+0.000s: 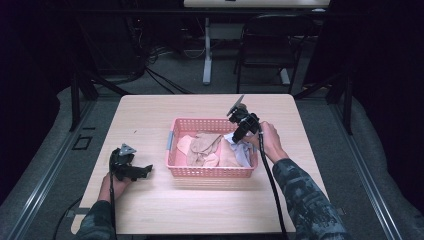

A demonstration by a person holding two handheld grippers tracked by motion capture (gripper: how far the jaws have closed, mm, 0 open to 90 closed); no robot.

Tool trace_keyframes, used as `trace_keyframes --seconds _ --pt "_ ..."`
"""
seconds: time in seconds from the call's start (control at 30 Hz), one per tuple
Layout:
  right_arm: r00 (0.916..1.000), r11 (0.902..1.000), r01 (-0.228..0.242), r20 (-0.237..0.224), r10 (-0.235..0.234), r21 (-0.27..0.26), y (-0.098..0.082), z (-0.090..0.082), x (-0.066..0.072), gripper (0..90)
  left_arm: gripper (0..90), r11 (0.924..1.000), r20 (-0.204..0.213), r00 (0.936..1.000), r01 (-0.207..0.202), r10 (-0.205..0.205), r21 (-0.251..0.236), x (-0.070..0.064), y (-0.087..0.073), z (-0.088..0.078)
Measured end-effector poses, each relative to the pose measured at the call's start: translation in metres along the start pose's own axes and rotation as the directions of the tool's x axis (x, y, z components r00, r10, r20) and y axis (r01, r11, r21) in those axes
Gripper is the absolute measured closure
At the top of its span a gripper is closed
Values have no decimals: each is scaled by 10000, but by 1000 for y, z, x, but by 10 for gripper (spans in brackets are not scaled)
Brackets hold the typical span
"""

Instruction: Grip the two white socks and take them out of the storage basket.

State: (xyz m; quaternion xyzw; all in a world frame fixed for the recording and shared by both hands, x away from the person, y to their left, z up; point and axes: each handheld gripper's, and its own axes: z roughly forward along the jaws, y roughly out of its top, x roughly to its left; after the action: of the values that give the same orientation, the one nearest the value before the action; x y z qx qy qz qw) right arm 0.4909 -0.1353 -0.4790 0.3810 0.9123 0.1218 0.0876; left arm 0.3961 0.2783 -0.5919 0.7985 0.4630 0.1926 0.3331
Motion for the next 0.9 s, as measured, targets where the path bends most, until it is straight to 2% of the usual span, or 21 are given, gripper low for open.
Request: trace_keyframes --seconds 0.07,0.1,0.17,0.2,0.23,0.27,0.3,0.33,0.4,0.5,0.7,0.8,0.87,0.9 --pt "9997 9998 15 252 -20 199 2 7 -1 489 1 10000 0 10000 15 -15 -14 0 0 0" --pt "9997 9996 11 238 -18 276 3 9 -2 510 1 10000 1 10000 -1 1 0 0 0 0" --pt "9994 9997 -94 325 87 217 3 12 -1 541 0 10000 1 10000 -3 3 1 0 0 0" --pt "9996 9993 -58 284 47 383 4 12 -2 573 0 10000 1 10000 11 -11 -11 0 0 0" --pt "9996 9994 -97 284 87 347 4 15 -2 671 1 10000 1 10000 -3 3 1 0 0 0" --pt "9996 9990 -210 213 202 389 4 15 -2 706 1 10000 -1 10000 2 -2 -3 0 0 0" --pt "9995 9995 -237 201 233 207 3 16 -2 752 1 10000 1 10000 18 -18 -15 0 0 0" --pt "9997 9992 -227 100 224 331 4 12 -4 788 1 10000 1 10000 15 -15 -12 0 0 0" --pt "9996 9993 -251 107 248 279 3 11 -5 804 0 10000 3 10000 -2 2 0 0 0 0" --pt "9985 9984 -540 66 541 -170 -1 6 -8 828 0 10000 -3 10000 19 -19 -13 0 0 0" --pt "9991 9976 -427 3 428 -549 -4 -13 -8 833 1 10000 -3 10000 0 0 1 0 0 0" --pt "9988 9943 -484 -127 474 -950 -4 -25 -9 835 1 10000 -3 10000 19 -19 -13 0 0 0" --pt "9990 9938 -431 -138 419 -1020 -3 -30 -9 835 0 10000 -2 10000 17 -17 -12 0 0 0" --pt "9992 9908 -395 -71 389 -1292 -3 -40 -7 836 1 10000 -1 10000 3 -3 -2 0 0 0"
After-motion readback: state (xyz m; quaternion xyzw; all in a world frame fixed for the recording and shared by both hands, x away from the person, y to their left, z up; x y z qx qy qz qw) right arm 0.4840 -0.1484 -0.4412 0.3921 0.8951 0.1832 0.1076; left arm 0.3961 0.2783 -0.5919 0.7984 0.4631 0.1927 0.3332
